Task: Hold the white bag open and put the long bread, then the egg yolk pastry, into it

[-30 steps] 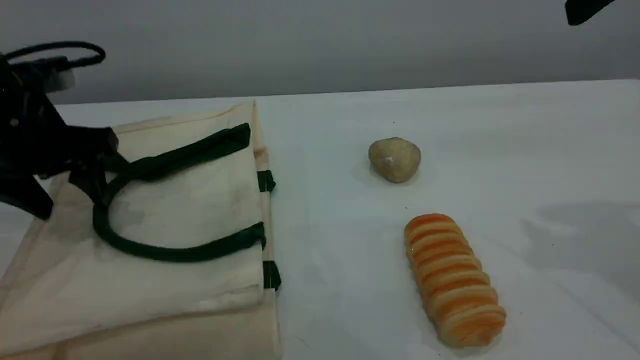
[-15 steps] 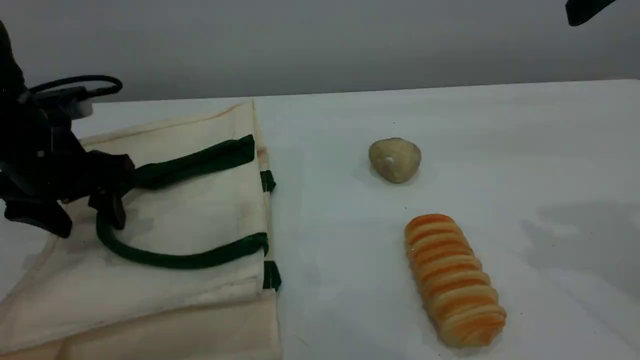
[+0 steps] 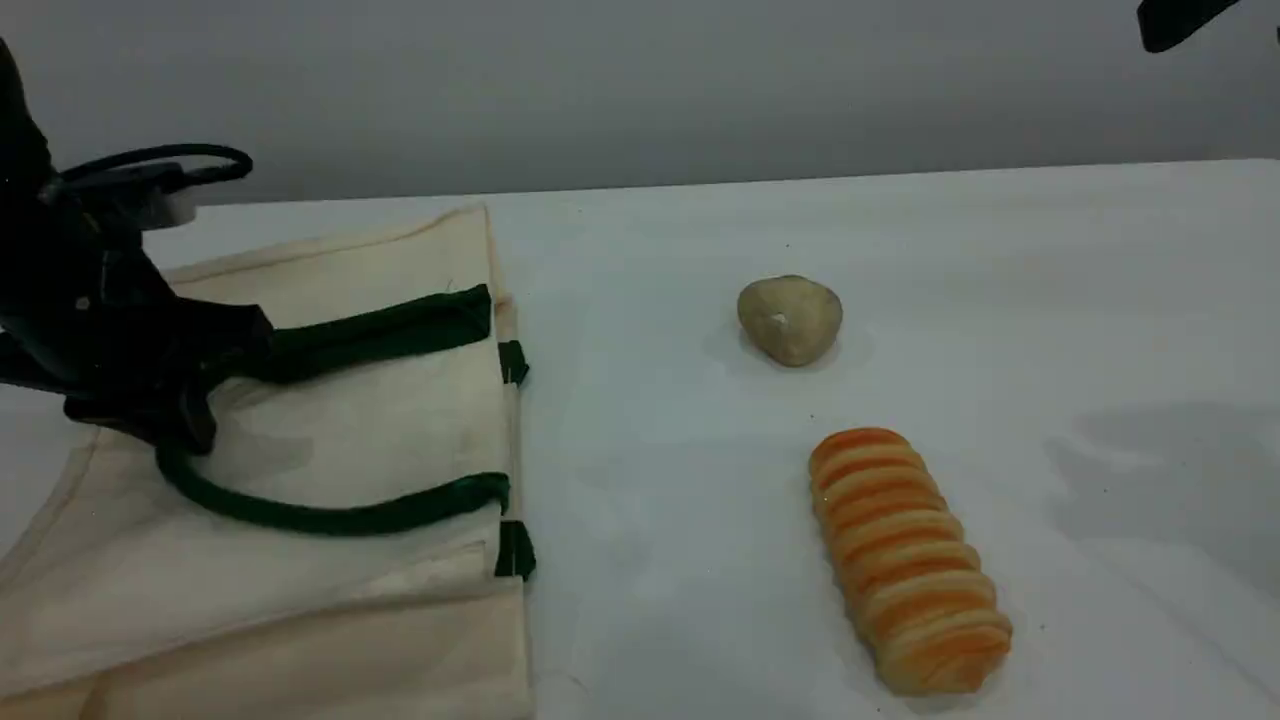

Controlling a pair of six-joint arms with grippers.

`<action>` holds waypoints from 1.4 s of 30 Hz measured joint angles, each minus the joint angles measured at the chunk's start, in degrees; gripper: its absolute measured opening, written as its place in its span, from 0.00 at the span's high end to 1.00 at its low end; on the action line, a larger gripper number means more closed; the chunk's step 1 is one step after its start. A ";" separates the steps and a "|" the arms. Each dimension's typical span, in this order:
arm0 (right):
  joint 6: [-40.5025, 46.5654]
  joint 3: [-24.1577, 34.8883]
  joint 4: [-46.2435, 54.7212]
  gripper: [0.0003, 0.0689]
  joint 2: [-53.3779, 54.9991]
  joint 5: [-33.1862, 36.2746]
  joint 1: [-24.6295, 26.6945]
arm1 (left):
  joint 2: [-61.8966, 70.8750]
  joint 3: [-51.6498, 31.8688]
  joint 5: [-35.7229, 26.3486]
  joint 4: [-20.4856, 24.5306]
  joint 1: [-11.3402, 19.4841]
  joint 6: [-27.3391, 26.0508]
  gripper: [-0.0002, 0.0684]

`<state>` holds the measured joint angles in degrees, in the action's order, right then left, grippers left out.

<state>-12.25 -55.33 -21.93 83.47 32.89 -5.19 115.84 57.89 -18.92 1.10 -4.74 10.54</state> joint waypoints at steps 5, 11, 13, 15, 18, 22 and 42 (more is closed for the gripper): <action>-1.23 0.00 0.00 0.23 0.00 -0.16 0.00 | -2.71 1.27 -2.78 0.06 0.00 -3.07 0.89; -1.82 0.00 0.04 0.24 0.00 -0.86 0.00 | -7.97 7.13 -14.76 -1.10 0.00 -12.84 0.89; -1.82 0.00 0.00 0.24 0.00 -1.98 0.00 | -9.63 9.66 -20.19 -1.71 0.00 -16.84 0.89; -1.82 0.00 0.00 0.24 0.00 -3.24 0.00 | -11.26 11.89 -24.89 -3.15 0.00 -21.20 0.89; -1.98 0.00 -0.19 0.24 0.00 -2.25 0.00 | -13.54 15.27 -31.33 -6.03 0.00 -26.47 0.89; -2.22 0.00 -0.24 0.24 0.00 -0.91 0.00 | -15.25 20.84 -39.97 -9.35 0.00 -32.28 0.89; -9.76 0.00 -2.75 0.24 0.00 2.14 -0.24 | -23.35 35.59 -51.32 -16.81 0.00 -48.34 0.89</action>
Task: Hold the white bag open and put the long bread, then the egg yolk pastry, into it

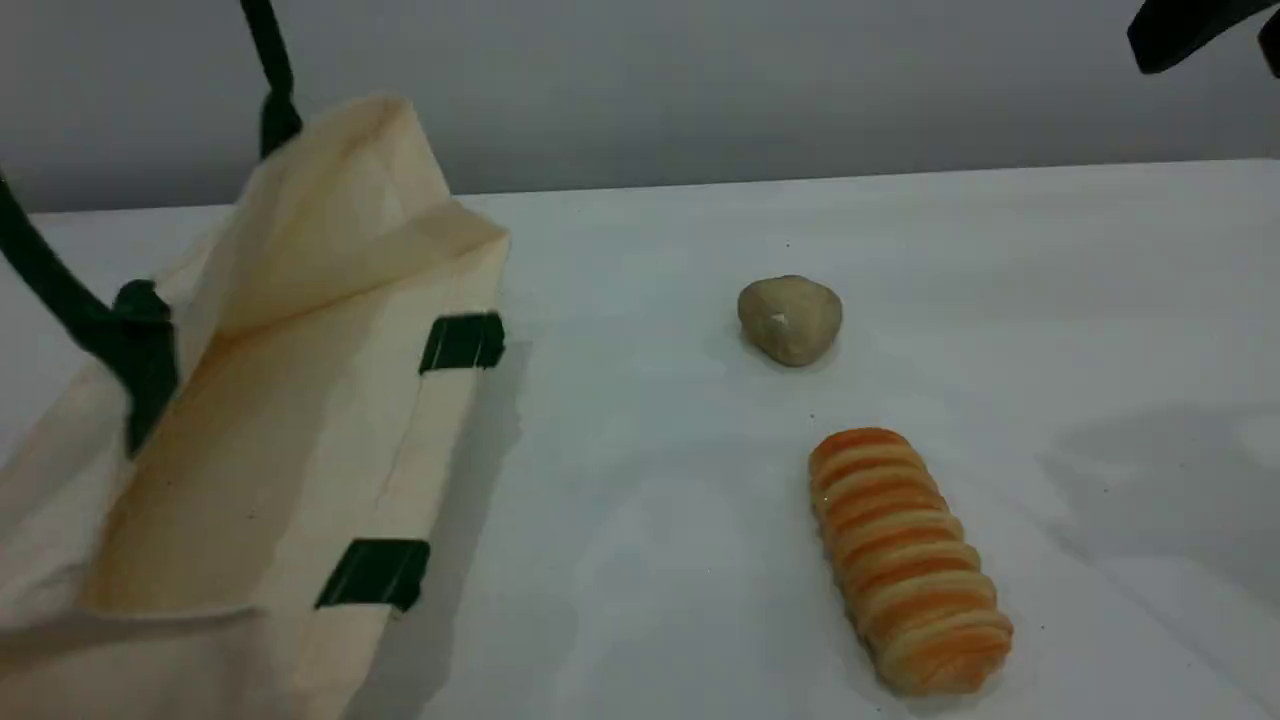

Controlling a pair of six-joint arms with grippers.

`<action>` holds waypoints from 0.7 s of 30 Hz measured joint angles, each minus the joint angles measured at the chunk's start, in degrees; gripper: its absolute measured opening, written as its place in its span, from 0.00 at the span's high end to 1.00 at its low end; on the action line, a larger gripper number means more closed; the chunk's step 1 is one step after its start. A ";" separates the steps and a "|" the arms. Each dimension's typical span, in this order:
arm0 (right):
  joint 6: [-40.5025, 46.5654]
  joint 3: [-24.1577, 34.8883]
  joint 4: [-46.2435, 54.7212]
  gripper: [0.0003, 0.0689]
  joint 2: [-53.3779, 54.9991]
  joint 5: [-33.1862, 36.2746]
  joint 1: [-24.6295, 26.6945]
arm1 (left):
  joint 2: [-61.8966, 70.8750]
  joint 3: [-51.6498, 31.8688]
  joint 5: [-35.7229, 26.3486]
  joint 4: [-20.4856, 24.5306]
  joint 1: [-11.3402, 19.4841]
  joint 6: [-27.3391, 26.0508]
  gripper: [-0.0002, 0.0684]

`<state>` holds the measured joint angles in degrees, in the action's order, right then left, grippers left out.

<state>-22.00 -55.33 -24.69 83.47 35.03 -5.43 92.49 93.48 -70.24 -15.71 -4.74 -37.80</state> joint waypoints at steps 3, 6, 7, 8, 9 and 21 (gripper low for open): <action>-0.75 0.00 -0.43 0.24 0.00 0.42 -0.81 | -1.89 -0.05 0.00 -2.41 0.00 -4.72 0.89; -1.78 0.00 -0.68 0.24 0.00 1.67 -2.16 | -3.14 -0.05 0.00 -5.57 0.00 -9.18 0.89; -1.78 0.00 -0.68 0.24 0.04 2.08 -2.60 | -3.27 -0.05 0.06 -5.99 0.00 -10.24 0.89; -1.78 0.00 -0.68 0.24 0.04 2.47 -2.76 | -3.33 -0.05 0.12 -5.98 0.00 -10.86 0.89; -1.78 0.00 -0.68 0.24 0.04 2.81 -2.76 | -3.38 -0.05 0.16 -5.84 0.00 -10.93 0.89; -2.67 0.00 -4.91 0.24 6.97 7.78 -2.76 | -3.58 -0.05 0.32 -5.92 0.00 -11.41 0.89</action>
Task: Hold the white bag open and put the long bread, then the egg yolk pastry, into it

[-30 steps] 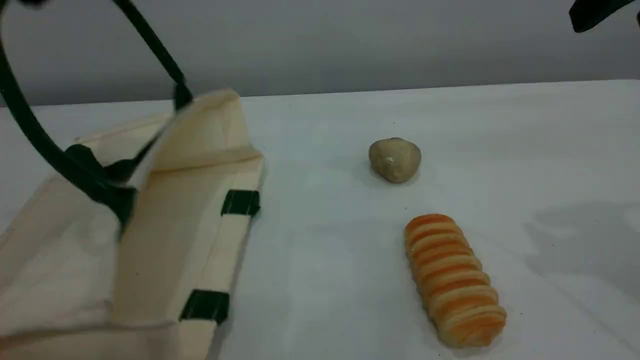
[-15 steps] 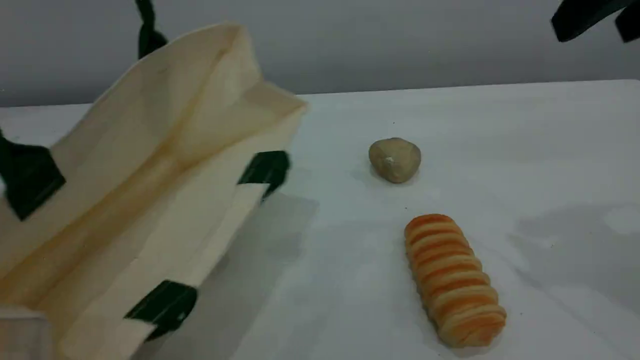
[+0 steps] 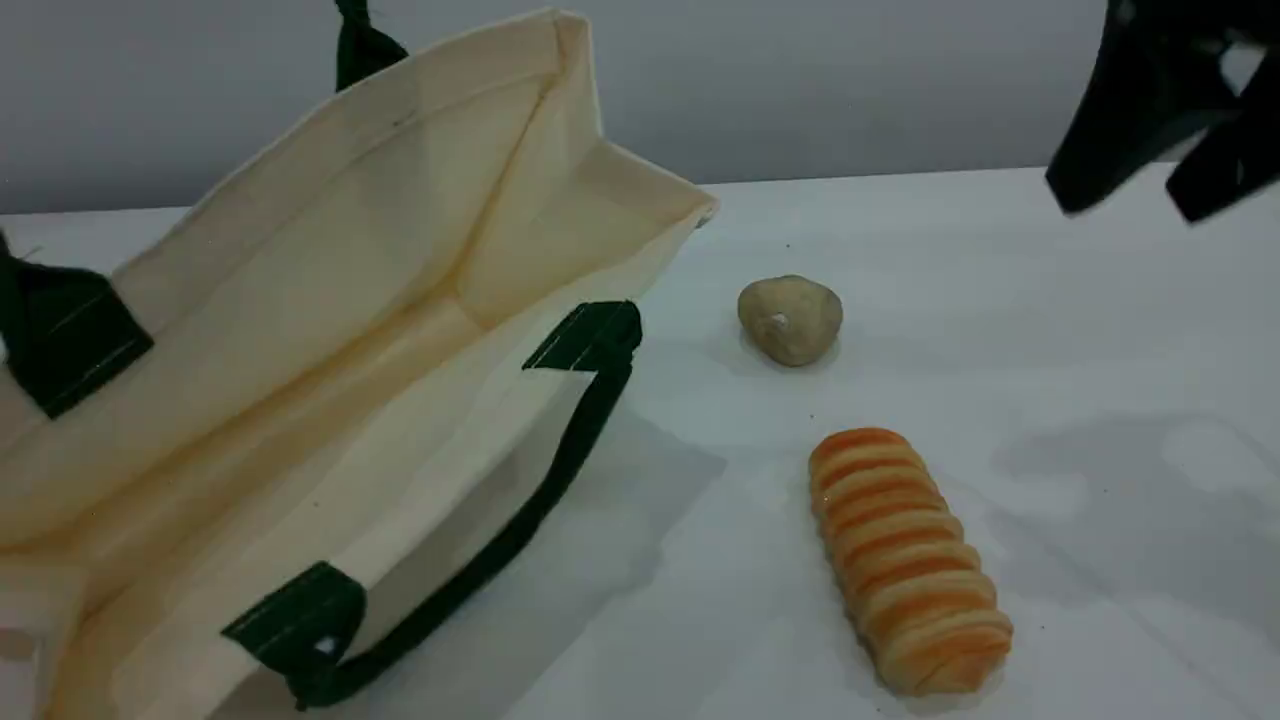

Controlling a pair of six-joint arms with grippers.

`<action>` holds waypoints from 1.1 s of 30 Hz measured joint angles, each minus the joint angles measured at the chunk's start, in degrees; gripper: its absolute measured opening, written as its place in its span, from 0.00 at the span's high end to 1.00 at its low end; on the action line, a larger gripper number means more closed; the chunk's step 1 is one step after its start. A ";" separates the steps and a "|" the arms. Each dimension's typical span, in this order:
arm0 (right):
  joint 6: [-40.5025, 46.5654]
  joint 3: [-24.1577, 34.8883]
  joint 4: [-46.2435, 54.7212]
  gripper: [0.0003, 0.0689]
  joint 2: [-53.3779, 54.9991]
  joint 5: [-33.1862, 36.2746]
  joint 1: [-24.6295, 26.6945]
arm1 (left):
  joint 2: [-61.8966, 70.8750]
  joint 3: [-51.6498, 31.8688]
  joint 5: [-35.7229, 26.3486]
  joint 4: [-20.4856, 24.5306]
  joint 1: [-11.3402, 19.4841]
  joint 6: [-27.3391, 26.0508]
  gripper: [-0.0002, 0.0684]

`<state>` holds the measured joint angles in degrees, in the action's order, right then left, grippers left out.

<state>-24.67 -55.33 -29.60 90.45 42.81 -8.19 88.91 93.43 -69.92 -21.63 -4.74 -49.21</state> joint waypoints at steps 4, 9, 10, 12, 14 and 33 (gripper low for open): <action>0.26 0.00 0.00 0.24 4.03 -0.48 0.00 | 0.00 0.00 0.00 0.00 0.00 0.00 0.89; 0.67 0.00 -2.37 0.24 9.36 -1.51 -0.76 | 0.00 0.00 0.00 0.00 0.00 0.14 0.89; 0.59 0.00 -2.50 0.24 10.45 -2.07 -1.61 | 0.00 0.00 0.00 0.00 0.00 0.14 0.89; 0.41 0.00 -2.50 0.24 12.30 -3.64 -3.29 | 0.00 0.00 0.00 0.00 0.00 0.14 0.89; 0.22 0.00 -2.44 0.24 13.94 -5.38 -5.83 | 0.00 0.00 0.00 0.00 0.00 0.47 0.89; -0.07 -0.07 -2.18 0.24 24.59 -12.76 -12.42 | 0.00 0.00 -0.05 0.00 0.00 0.62 0.89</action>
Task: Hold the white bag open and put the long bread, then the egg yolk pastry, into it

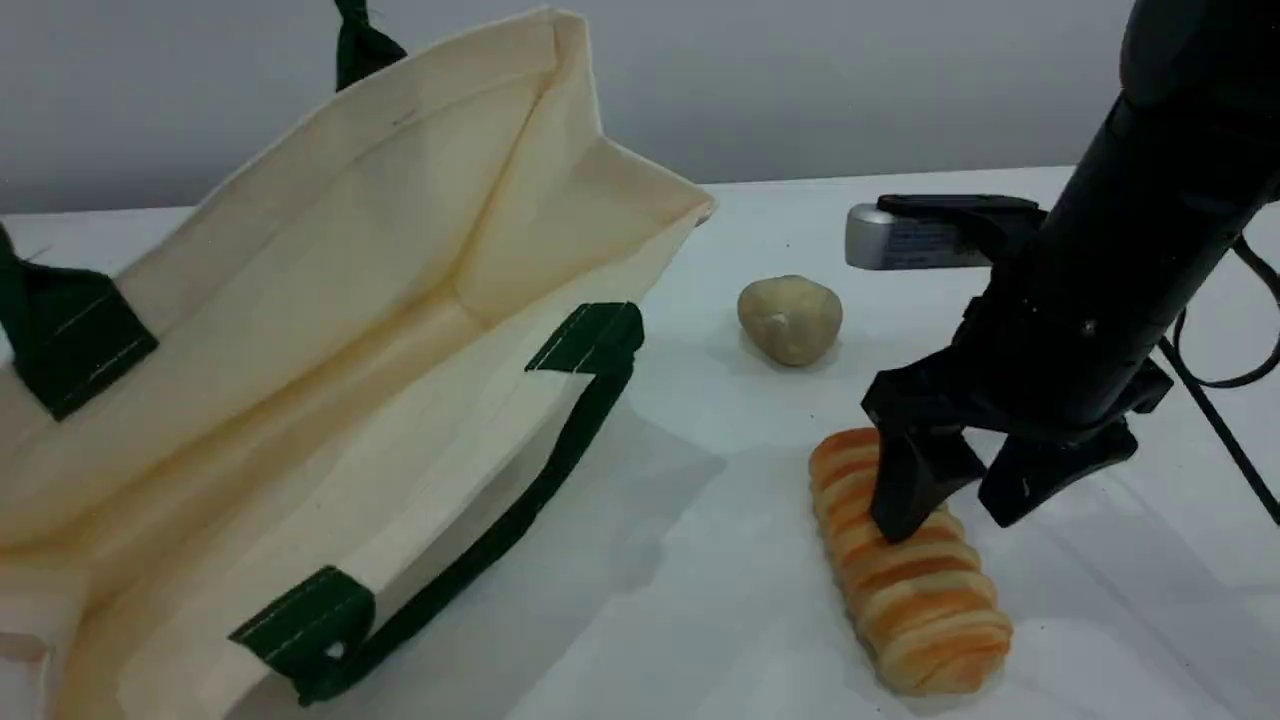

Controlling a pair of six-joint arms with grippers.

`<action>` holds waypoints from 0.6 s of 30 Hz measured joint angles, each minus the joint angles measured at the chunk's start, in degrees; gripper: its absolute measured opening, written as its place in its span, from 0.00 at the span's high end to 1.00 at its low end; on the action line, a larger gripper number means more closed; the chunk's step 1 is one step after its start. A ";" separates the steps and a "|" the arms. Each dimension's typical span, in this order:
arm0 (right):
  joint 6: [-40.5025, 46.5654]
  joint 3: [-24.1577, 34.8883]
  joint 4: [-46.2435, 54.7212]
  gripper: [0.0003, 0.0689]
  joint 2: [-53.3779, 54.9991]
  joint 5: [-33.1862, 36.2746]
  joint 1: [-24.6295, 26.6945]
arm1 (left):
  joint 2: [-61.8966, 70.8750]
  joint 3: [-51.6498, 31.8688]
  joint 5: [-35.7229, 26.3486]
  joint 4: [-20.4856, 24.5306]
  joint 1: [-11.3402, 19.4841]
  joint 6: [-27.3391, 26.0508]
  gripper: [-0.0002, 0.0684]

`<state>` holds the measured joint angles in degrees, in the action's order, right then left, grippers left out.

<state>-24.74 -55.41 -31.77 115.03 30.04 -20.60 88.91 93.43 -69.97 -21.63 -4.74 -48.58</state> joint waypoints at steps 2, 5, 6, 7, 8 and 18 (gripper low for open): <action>0.00 0.00 -0.23 0.24 0.03 -0.08 -0.04 | 0.00 0.00 0.00 0.00 0.00 0.00 0.89; -0.56 0.00 -1.73 0.24 0.03 -0.25 -0.04 | 0.00 0.00 0.00 0.00 0.00 0.00 0.89; -1.14 0.00 -2.36 0.24 0.03 -0.20 -0.04 | 0.00 0.00 0.00 0.00 0.00 0.00 0.89; -1.90 0.00 -3.06 0.24 0.03 -0.14 -0.04 | 0.00 0.00 0.00 0.00 0.00 0.00 0.89; -2.40 0.00 -3.65 0.24 0.03 -0.01 -0.04 | 0.00 0.00 0.00 0.00 0.00 0.00 0.89; -4.08 0.00 -5.47 0.24 0.03 -1.21 -0.91 | 0.00 0.00 0.00 -1.08 0.00 0.00 0.89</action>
<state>-28.83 -55.41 -37.25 115.07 28.84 -21.52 88.91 93.43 -69.97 -22.71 -4.74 -48.58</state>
